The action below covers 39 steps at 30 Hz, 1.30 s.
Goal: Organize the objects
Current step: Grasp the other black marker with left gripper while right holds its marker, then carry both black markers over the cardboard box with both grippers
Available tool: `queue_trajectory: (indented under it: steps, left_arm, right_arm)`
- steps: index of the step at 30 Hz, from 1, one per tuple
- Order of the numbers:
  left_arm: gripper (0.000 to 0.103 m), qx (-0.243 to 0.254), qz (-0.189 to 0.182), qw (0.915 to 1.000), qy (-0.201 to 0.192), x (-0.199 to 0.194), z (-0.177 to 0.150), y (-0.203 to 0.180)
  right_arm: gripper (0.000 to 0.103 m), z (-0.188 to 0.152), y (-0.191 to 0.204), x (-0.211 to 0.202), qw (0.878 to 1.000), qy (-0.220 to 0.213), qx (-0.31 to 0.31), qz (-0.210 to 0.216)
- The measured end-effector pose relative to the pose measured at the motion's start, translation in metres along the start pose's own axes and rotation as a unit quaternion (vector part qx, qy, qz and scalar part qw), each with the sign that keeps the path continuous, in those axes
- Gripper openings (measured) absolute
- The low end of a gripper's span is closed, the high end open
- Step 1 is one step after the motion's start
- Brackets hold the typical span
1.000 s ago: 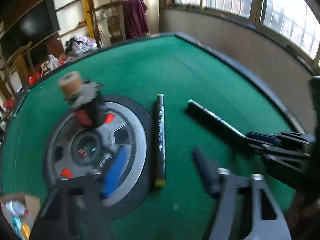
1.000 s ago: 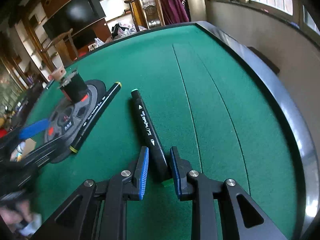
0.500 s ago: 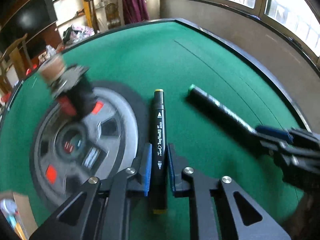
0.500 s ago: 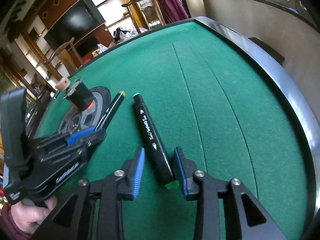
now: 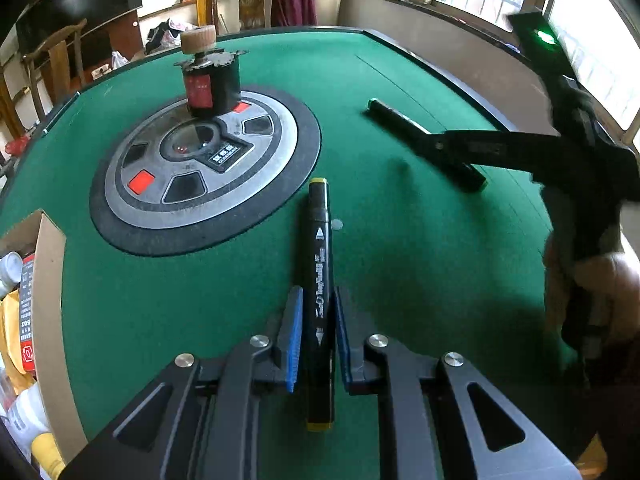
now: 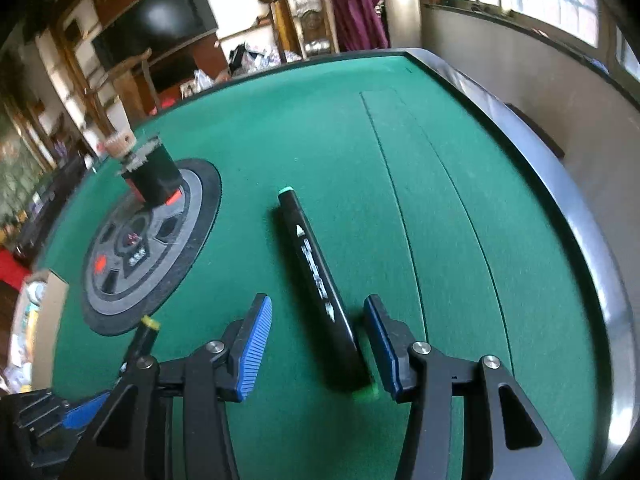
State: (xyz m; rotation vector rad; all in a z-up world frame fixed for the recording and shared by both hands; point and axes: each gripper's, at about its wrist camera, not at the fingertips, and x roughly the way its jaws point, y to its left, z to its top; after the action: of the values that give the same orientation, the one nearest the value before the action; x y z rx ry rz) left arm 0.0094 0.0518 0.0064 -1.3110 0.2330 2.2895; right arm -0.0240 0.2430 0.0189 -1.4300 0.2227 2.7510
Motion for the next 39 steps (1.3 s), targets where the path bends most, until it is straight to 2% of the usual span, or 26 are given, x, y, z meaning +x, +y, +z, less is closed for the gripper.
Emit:
queue_trajectory:
  steps: [3, 4, 5, 6, 7, 8, 9, 10, 12, 16, 21, 29, 34, 39]
  left_arm:
    - [0.039, 0.020, 0.004, 0.9997, -0.016, 0.003, 0.001, -0.010]
    - [0.049, 0.028, 0.007, 0.9993, -0.022, 0.004, 0.000, -0.015]
    - [0.056, 0.036, 0.012, 0.9989, -0.027, 0.005, -0.001, -0.020]
    - [0.058, 0.045, 0.019, 0.9984, -0.030, 0.007, -0.003, -0.025]
    - [0.058, 0.046, 0.017, 0.9982, -0.036, 0.007, -0.003, -0.027]
    - [0.050, 0.044, 0.016, 0.9981, -0.039, 0.006, -0.003, -0.026]
    - [0.038, 0.043, 0.016, 0.9981, -0.042, 0.005, -0.003, -0.025]
    - [0.014, 0.040, 0.012, 0.9982, -0.043, 0.003, -0.003, -0.022]
    - [0.014, 0.015, -0.023, 0.9991, -0.034, 0.000, -0.004, -0.010]
    - [0.014, -0.006, -0.033, 0.9984, -0.046, -0.015, -0.011, 0.000]
    - [0.014, -0.020, -0.040, 0.9964, -0.072, -0.046, -0.022, 0.005]
    - [0.014, -0.062, -0.068, 0.9884, -0.121, -0.112, -0.056, 0.026]
    - [0.014, -0.109, -0.043, 0.9802, -0.160, -0.166, -0.084, 0.079]
    - [0.014, -0.166, 0.026, 0.9681, -0.186, -0.211, -0.123, 0.151]
  right_arm:
    - [0.052, 0.012, 0.007, 0.010, 0.999, 0.012, -0.023, -0.022]
    - [0.051, 0.015, 0.011, 0.013, 0.999, 0.016, -0.032, -0.029]
    - [0.048, 0.015, 0.014, 0.014, 0.998, 0.017, -0.039, -0.035]
    - [0.044, 0.015, 0.016, 0.014, 0.998, 0.016, -0.046, -0.043]
    - [0.034, 0.013, 0.017, 0.013, 0.998, 0.014, -0.047, -0.041]
    - [0.025, 0.012, 0.017, 0.011, 0.998, 0.013, -0.043, -0.038]
    - [0.020, 0.011, 0.015, 0.010, 0.999, 0.014, -0.037, -0.034]
    - [0.016, 0.009, 0.013, 0.008, 0.999, 0.015, -0.029, -0.027]
    - [0.016, 0.003, 0.009, 0.002, 1.000, 0.015, -0.015, -0.018]
    - [0.016, -0.010, 0.001, -0.012, 1.000, 0.008, 0.017, 0.010]
    - [0.016, -0.025, 0.000, -0.042, 0.995, -0.005, 0.058, 0.084]
    - [0.016, -0.041, 0.047, -0.097, 0.985, -0.023, 0.036, 0.169]
    - [0.016, -0.048, 0.103, -0.120, 0.977, -0.025, -0.005, 0.209]
    - [0.016, -0.056, 0.171, -0.121, 0.967, -0.005, -0.038, 0.252]
